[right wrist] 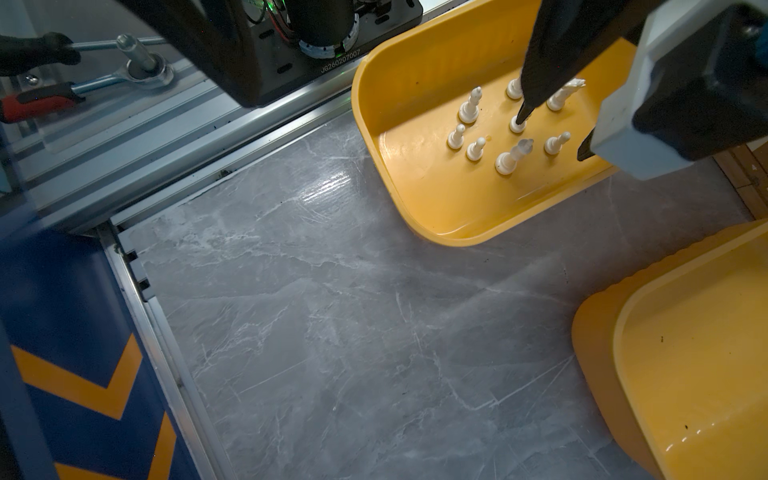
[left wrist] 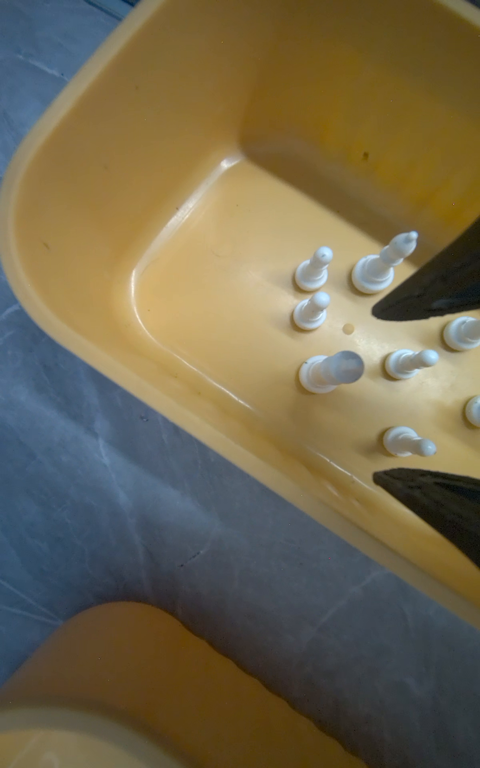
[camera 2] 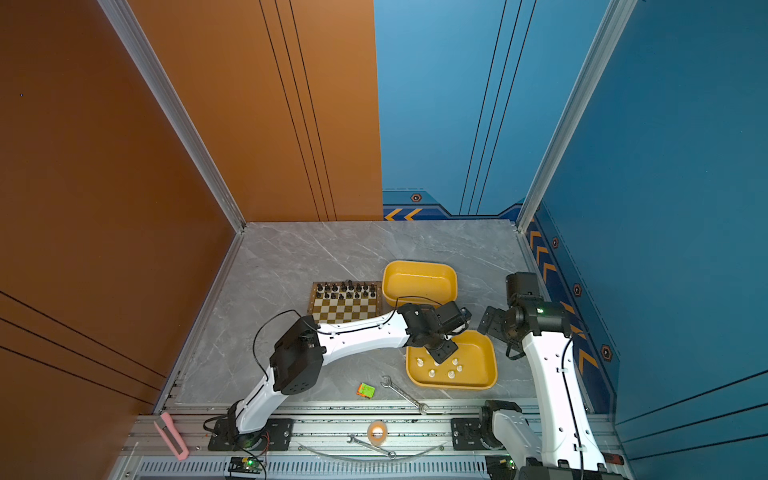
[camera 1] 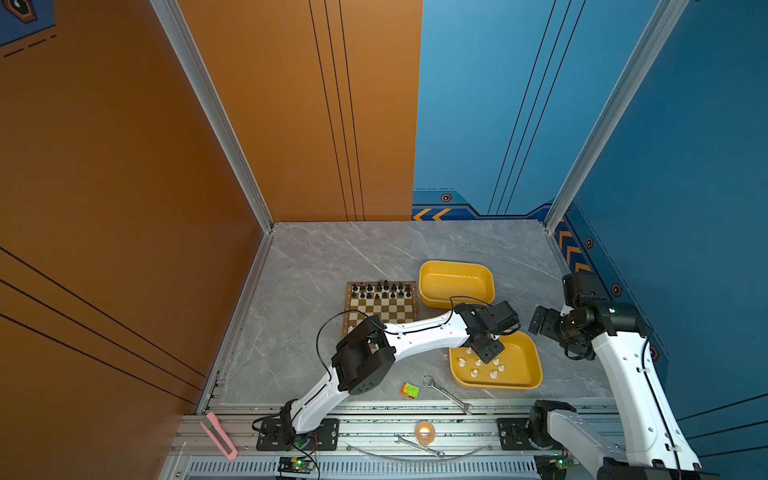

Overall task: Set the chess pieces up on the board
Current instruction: 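Lower the open left gripper around a tall white piece in the tray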

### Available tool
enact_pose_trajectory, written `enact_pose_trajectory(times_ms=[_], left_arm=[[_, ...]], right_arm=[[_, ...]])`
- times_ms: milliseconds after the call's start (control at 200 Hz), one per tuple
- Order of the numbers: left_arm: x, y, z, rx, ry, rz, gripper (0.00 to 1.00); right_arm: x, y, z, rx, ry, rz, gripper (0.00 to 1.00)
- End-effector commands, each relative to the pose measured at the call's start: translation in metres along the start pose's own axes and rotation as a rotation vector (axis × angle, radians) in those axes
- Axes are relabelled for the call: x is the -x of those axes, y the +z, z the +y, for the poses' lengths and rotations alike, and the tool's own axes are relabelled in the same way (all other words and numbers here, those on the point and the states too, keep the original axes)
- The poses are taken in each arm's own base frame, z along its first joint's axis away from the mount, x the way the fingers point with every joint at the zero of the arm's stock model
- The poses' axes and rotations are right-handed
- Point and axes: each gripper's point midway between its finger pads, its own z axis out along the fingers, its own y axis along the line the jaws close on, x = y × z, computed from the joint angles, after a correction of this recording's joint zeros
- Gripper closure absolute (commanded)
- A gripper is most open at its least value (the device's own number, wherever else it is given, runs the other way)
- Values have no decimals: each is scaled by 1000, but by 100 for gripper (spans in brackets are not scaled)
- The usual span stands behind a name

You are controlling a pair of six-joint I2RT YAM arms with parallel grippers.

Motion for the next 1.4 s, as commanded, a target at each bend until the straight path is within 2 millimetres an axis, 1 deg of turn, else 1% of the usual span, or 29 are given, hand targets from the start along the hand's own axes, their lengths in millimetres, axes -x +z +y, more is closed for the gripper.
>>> enact_pose_trajectory(times_ms=[0,145,526,741,846,1006,1397], left_arm=[[-2,1,-8,-20,10,20,42],[-2,4,-6,-13,8,23,43],[4,13,-7,-20,9,23,49],[3,14,-8,-30,3,28,61],[-1,14,-7,-32,4,41,63],[-8,17,-7,-34,2,58,63],[-8,20,-9,-46,1,65,65]], right_arm=[[-11,0,-7,-18,8,35,0],[-11,-1,-7,-18,7,31,0],[-11,0,-7,-19,5,34,0],[-11,1,-7,-20,5,37,0],[-11,1,-7,-21,4,39,0],[-11,1,-6,-20,5,38,0],[-11,1,-6,-19,5,41,0]])
